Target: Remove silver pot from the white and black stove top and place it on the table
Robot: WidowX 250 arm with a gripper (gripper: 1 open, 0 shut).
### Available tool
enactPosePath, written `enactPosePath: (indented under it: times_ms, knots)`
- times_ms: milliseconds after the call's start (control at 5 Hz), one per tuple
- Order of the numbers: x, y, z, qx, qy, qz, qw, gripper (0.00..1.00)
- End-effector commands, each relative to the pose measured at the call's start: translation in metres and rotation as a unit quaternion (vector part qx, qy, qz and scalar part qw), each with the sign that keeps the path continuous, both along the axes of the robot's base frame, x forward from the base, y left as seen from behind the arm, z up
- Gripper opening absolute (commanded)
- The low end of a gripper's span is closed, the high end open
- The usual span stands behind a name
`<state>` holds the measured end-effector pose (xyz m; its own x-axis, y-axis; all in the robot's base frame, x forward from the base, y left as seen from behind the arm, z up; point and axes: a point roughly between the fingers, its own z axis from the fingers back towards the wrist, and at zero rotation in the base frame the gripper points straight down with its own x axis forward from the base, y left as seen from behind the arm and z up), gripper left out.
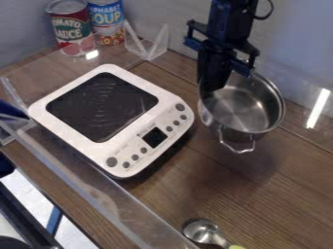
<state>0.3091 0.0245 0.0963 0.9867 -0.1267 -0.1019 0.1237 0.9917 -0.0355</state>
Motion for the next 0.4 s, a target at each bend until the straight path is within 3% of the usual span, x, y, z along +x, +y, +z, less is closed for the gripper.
enactPosePath:
  times_ms: [0, 200]
  knots:
    - [-0.001, 0.000, 0.020, -0.006, -0.044, -0.006, 0.9990, 0.00]
    - [0.004, 0.011, 0.014, -0.011, -0.048, 0.006, 0.9988, 0.00]
